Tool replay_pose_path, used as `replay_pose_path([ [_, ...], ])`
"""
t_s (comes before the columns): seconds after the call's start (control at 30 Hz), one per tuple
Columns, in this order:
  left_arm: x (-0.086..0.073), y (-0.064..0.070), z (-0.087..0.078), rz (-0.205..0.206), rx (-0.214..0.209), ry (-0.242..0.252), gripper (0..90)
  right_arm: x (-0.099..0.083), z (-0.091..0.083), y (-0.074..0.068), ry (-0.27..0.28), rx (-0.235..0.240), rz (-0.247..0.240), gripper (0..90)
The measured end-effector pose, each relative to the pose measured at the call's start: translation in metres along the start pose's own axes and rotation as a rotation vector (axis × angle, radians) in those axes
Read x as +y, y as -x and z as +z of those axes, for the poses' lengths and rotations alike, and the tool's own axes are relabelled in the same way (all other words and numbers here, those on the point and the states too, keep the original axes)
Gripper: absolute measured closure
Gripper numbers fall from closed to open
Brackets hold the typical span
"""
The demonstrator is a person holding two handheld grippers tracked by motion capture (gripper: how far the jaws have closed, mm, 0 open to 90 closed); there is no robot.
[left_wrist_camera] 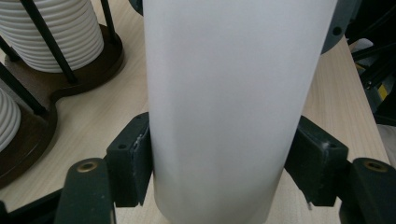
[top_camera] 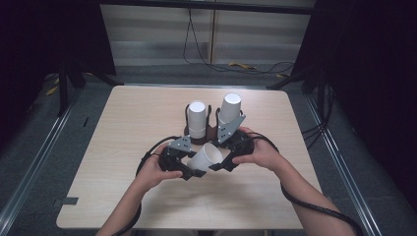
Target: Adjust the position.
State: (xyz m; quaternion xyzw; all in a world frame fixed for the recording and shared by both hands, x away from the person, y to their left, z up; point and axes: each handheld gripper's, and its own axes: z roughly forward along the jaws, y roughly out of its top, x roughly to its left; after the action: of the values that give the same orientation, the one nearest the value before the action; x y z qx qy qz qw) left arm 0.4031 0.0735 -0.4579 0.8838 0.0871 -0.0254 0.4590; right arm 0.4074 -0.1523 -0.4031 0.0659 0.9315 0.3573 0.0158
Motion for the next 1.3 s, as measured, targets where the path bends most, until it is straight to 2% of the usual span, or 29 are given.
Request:
replay_pose_path([
  [0.13,-0.001,-0.001,-0.002,-0.031,0.024,-0.024,20.8,-0.002,-0.004,0.001,0.0,-0.012,0.011,20.0],
  [0.23,-0.001,-0.002,-0.004,-0.033,0.023,-0.027,18.9,-0.005,-0.009,0.003,-0.001,-0.028,0.018,20.0],
  [0.37,-0.001,-0.002,-0.007,-0.034,0.055,-0.041,16.6,-0.012,-0.013,0.003,-0.019,-0.048,0.027,19.9],
  [0.53,0.0,-0.001,-0.01,-0.031,0.083,-0.058,16.2,-0.021,-0.016,0.002,-0.044,-0.063,0.039,19.7],
  [0.83,-0.003,-0.002,-0.014,-0.046,0.099,-0.059,15.9,-0.03,-0.018,-0.001,-0.098,-0.078,0.03,19.6],
  [0.93,-0.004,-0.003,-0.02,-0.043,0.112,-0.074,15.9,-0.034,-0.019,-0.001,-0.108,-0.086,0.033,19.5],
  [1.0,-0.005,-0.003,-0.022,-0.051,0.121,-0.061,15.9,-0.036,-0.02,-0.002,-0.116,-0.088,0.037,19.5],
  [1.3,-0.007,-0.003,-0.028,-0.049,0.13,-0.066,15.8,-0.044,-0.02,-0.004,-0.146,-0.095,0.04,19.2],
])
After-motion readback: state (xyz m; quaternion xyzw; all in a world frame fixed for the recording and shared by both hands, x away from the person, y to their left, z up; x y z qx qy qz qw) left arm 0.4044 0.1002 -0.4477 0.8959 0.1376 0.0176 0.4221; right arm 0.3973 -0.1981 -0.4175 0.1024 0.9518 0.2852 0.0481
